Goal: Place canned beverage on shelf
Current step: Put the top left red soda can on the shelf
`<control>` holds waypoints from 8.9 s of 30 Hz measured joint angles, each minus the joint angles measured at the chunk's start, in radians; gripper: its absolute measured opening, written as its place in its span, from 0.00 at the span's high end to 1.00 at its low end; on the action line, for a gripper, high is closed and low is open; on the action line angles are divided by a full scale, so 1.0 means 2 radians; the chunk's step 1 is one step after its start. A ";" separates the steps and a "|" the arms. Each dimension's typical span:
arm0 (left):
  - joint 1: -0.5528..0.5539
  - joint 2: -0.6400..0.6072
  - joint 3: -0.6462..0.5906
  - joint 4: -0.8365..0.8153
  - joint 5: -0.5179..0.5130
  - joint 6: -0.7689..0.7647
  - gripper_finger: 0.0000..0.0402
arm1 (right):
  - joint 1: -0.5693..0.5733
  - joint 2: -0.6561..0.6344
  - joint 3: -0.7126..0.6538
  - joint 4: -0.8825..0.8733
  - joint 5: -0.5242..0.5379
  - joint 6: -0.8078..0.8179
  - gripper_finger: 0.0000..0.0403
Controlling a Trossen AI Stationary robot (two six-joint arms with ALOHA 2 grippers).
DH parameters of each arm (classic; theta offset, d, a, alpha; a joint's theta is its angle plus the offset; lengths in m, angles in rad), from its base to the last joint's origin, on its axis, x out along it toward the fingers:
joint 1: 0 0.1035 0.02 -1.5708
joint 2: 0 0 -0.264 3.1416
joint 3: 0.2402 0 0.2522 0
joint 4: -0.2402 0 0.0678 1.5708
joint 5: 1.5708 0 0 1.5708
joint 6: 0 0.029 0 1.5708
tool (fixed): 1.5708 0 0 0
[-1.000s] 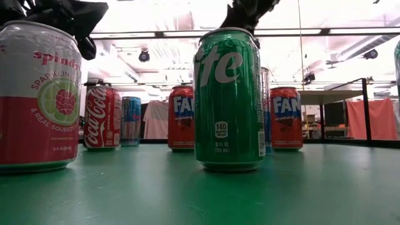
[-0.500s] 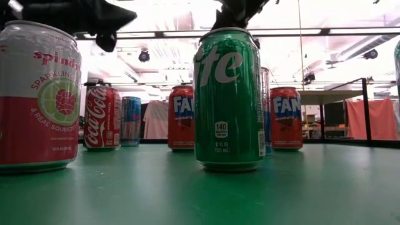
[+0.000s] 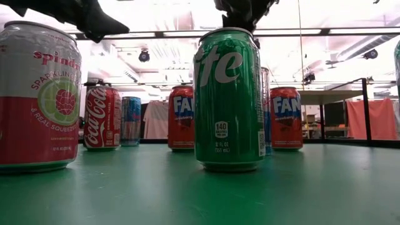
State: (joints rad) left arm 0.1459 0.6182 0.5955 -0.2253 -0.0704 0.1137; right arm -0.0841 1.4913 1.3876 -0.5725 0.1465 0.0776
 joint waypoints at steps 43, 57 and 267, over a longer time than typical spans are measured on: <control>0.000 -0.012 -0.019 0.047 0.000 -0.022 1.00 | 0.049 0.149 0.099 0.006 0.014 -0.036 0.11; 0.000 -0.006 -0.021 0.050 0.001 -0.027 1.00 | 0.045 0.186 0.137 -0.045 0.028 -0.026 0.11; 0.000 0.021 -0.025 0.082 0.001 -0.078 1.00 | -0.049 0.002 0.160 -0.364 0.059 0.135 0.95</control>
State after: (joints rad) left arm 0.1453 0.6605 0.5457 -0.0605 -0.0677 -0.0433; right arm -0.1823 1.4952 1.7084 -1.3014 0.2638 0.3481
